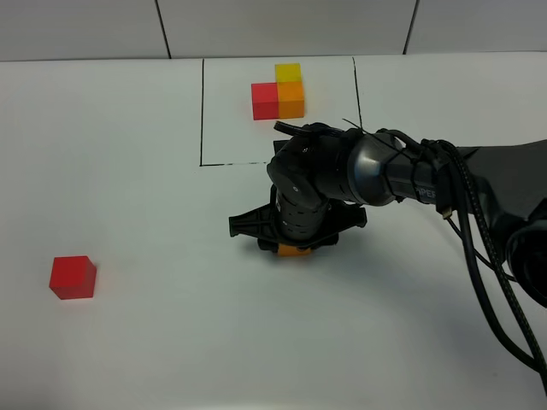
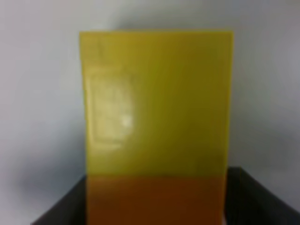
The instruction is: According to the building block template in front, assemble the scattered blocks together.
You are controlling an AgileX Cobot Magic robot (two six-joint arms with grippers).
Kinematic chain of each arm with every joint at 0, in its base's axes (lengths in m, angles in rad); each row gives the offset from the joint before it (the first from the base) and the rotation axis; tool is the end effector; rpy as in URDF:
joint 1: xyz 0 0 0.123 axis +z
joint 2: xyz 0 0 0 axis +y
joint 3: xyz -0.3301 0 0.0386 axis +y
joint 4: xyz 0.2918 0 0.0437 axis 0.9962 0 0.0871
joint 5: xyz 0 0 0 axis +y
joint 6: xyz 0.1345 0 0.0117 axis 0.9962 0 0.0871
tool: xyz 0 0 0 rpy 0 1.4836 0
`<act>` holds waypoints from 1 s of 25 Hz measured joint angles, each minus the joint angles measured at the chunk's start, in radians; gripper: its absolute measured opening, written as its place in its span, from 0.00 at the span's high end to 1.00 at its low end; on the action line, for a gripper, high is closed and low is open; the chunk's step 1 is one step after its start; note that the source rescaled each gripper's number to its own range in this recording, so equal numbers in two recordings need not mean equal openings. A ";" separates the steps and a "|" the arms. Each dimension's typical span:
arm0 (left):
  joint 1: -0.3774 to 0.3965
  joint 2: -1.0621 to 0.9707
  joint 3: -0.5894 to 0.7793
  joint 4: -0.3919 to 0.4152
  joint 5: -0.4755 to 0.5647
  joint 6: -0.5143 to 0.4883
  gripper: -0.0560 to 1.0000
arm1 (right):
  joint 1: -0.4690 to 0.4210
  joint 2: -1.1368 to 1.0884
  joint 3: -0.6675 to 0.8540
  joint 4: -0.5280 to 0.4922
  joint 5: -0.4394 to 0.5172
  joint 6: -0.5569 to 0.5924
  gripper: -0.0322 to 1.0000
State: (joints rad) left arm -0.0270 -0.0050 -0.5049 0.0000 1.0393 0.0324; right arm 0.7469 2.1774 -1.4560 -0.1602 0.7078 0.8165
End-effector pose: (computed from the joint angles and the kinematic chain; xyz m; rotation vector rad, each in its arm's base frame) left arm 0.0251 -0.0007 0.2827 0.0598 2.0121 0.0034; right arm 0.3758 0.3288 0.0817 -0.0583 2.8941 0.1125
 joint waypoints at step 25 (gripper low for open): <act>0.000 0.001 0.000 0.000 0.000 -0.001 0.72 | -0.540 -0.277 0.000 0.100 0.089 -0.583 0.02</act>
State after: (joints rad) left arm -0.0270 -0.0042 -0.5049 0.0000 1.0393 0.0314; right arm 0.2068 1.9005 -1.4560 -0.0600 0.7963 0.2331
